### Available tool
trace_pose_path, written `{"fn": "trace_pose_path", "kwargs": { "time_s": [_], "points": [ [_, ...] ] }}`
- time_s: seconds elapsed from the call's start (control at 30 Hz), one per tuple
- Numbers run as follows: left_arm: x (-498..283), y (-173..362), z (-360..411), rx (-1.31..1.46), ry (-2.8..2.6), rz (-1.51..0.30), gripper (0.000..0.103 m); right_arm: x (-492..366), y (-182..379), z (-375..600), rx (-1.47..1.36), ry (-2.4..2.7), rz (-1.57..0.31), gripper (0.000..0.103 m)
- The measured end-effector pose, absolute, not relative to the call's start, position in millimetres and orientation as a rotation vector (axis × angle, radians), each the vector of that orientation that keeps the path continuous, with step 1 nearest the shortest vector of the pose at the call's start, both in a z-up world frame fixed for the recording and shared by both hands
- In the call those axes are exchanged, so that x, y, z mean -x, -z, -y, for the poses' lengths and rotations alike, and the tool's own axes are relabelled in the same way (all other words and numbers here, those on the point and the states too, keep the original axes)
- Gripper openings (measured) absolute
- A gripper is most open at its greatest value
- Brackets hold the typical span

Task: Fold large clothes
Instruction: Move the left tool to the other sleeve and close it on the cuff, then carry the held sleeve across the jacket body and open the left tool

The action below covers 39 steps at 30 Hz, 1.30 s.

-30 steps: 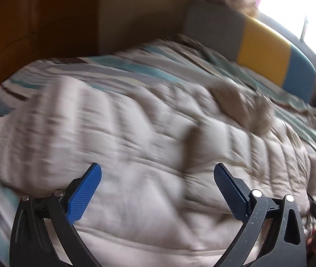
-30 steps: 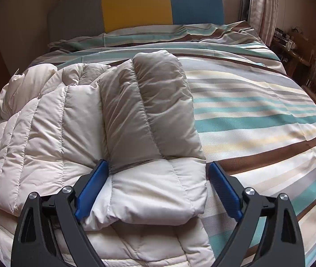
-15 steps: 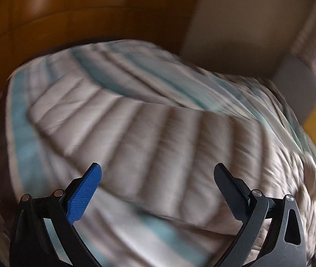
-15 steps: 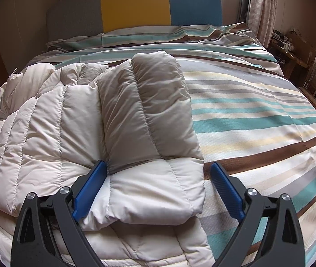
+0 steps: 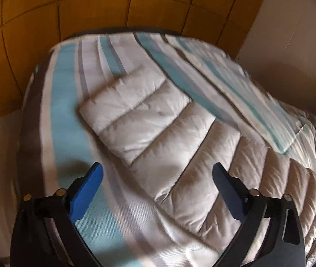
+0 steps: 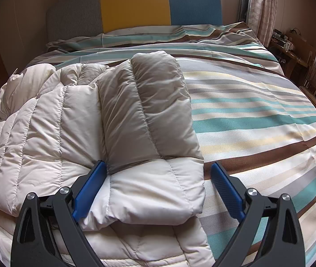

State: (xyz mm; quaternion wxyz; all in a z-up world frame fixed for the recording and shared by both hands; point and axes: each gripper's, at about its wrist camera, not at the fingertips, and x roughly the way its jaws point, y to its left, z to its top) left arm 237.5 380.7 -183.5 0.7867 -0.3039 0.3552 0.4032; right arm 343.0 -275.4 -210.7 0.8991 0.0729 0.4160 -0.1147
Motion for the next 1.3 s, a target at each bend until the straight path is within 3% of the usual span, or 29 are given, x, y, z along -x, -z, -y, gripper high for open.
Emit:
{"fn": "trace_pose_path", "kwargs": {
  "time_s": [0.07, 0.1, 0.13, 0.17, 0.2, 0.3, 0.63, 0.87, 1.3],
  "points": [
    [-246.3, 192.9, -380.6, 0.645, -0.881, -0.792, 0.081, -343.1, 210.8, 275.3, -0.151, 0.237, -0.861, 0.094],
    [-248.2, 192.6, -380.4, 0.625, -0.896, -0.781, 0.069, -343.0, 210.7, 275.4, -0.151, 0.237, -0.861, 0.094],
    [-251.9, 193.0, -376.7, 0.612, -0.902, -0.77, 0.066, -343.0, 210.7, 275.6, -0.151, 0.237, -0.861, 0.094],
    [-253.4, 193.3, -375.2, 0.604, -0.914, -0.771, 0.057, -343.1, 210.9, 275.3, -0.152, 0.237, -0.861, 0.094],
    [-255.7, 192.2, -372.2, 0.59, -0.931, -0.766, 0.035, -343.1, 210.9, 275.3, -0.151, 0.237, -0.861, 0.094],
    [-257.0, 186.2, -366.1, 0.603, -0.937, -0.74, 0.015, -343.0, 210.8, 275.4, -0.151, 0.238, -0.861, 0.094],
    [-254.4, 136.5, -317.8, 0.414, -0.939, -0.535, 0.013, -343.0, 210.9, 275.3, -0.152, 0.238, -0.861, 0.094],
    [-270.6, 94.6, -243.7, 0.18, -0.762, -0.397, 0.013, -343.7, 211.2, 275.3, -0.155, 0.237, -0.861, 0.094],
    [-300.3, 85.2, -96.4, -0.105, -0.409, -0.356, 0.013, -343.8, 211.2, 275.6, -0.157, 0.237, -0.861, 0.094]
  ]
}}
